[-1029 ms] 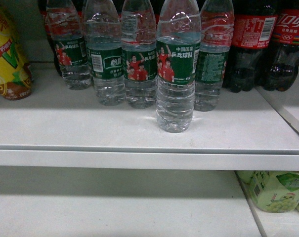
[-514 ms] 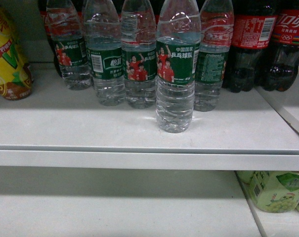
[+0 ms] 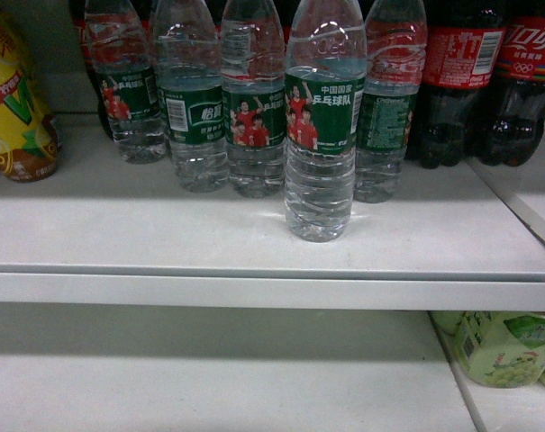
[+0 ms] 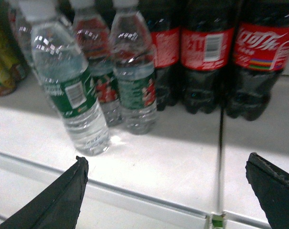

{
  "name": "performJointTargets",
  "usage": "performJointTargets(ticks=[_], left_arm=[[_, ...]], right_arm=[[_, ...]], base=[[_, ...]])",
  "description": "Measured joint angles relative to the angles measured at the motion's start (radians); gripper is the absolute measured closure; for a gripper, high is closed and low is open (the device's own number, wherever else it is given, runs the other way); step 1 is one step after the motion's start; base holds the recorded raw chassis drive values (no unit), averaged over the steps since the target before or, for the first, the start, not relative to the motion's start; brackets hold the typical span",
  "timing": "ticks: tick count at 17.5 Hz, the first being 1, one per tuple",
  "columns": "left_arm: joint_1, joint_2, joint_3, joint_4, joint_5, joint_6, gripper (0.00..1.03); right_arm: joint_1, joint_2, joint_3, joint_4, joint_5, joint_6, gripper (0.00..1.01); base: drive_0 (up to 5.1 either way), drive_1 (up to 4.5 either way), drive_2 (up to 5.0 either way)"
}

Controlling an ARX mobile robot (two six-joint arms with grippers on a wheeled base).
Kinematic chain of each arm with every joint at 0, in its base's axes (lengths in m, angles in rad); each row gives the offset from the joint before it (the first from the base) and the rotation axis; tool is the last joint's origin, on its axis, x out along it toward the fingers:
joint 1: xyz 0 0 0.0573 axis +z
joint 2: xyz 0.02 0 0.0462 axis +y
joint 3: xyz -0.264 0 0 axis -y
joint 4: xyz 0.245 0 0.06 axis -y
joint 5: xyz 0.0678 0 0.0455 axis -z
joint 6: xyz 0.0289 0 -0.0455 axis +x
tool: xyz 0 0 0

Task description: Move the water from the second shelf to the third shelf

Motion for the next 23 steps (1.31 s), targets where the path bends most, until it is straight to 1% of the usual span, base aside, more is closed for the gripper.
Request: performJointTargets(ticks=[1, 2, 3, 4, 5, 6, 8, 9, 11, 13, 14, 15, 17, 18, 19, 20, 23], left_arm=[[0.000, 0.000, 0.000, 0.000, 0.000, 0.000, 0.05], [0.000, 0.000, 0.000, 0.000, 0.000, 0.000, 0.05], [0.000, 0.000, 0.000, 0.000, 0.000, 0.000, 0.05], [0.000, 0.000, 0.000, 0.000, 0.000, 0.000, 0.05], [0.000, 0.000, 0.000, 0.000, 0.000, 0.000, 0.05], [0.000, 0.000, 0.000, 0.000, 0.000, 0.000, 0.05], [0.000, 0.000, 0.000, 0.000, 0.000, 0.000, 0.05], [0.000, 0.000, 0.000, 0.000, 0.000, 0.000, 0.05], [0.000, 0.000, 0.000, 0.000, 0.000, 0.000, 0.05], [0.000, 0.000, 0.000, 0.000, 0.000, 0.000, 0.05], [0.000, 0.000, 0.000, 0.000, 0.000, 0.000, 0.05], [0.000, 0.000, 0.000, 0.000, 0.000, 0.000, 0.05], [0.000, 0.000, 0.000, 0.000, 0.000, 0.000, 0.05], [0.000, 0.000, 0.000, 0.000, 0.000, 0.000, 0.05], [0.000, 0.000, 0.000, 0.000, 0.000, 0.000, 0.05], [0.000, 0.000, 0.000, 0.000, 0.000, 0.000, 0.05], [0.000, 0.000, 0.000, 0.000, 0.000, 0.000, 0.05]], right_arm=[[0.064, 0.050, -0.014, 0.016, 0.014, -0.031, 0.03], [0.118, 0.093, -0.016, 0.026, 0.026, -0.051, 0.03], [0.177, 0.146, -0.011, 0.042, 0.031, -0.063, 0.03], [0.232, 0.208, 0.002, 0.064, 0.055, -0.074, 0.03], [0.260, 0.244, 0.016, 0.075, 0.070, -0.077, 0.03], [0.266, 0.253, 0.020, 0.077, 0.072, -0.079, 0.03], [0.295, 0.294, 0.036, 0.096, 0.085, -0.086, 0.03], [0.336, 0.343, 0.060, 0.101, 0.095, -0.087, 0.03], [0.380, 0.397, 0.099, 0.101, 0.110, -0.082, 0.03], [0.410, 0.442, 0.161, 0.102, 0.128, -0.041, 0.03], [0.422, 0.463, 0.192, 0.105, 0.138, -0.011, 0.03], [0.426, 0.479, 0.212, 0.104, 0.141, 0.012, 0.03], [0.449, 0.519, 0.267, 0.076, 0.145, 0.076, 0.03], [0.456, 0.533, 0.286, 0.072, 0.146, 0.093, 0.03], [0.465, 0.547, 0.311, 0.064, 0.150, 0.101, 0.03], [0.475, 0.557, 0.327, 0.061, 0.160, 0.101, 0.03], [0.496, 0.610, 0.401, 0.034, 0.228, 0.105, 0.03]], base=[[0.0, 0.00, 0.0], [0.0, 0.00, 0.0], [0.0, 0.00, 0.0], [0.0, 0.00, 0.0], [0.0, 0.00, 0.0], [0.0, 0.00, 0.0], [0.0, 0.00, 0.0], [0.0, 0.00, 0.0], [0.0, 0.00, 0.0], [0.0, 0.00, 0.0], [0.0, 0.00, 0.0], [0.0, 0.00, 0.0], [0.0, 0.00, 0.0], [0.0, 0.00, 0.0], [0.0, 0.00, 0.0], [0.0, 0.00, 0.0], [0.0, 0.00, 0.0]])
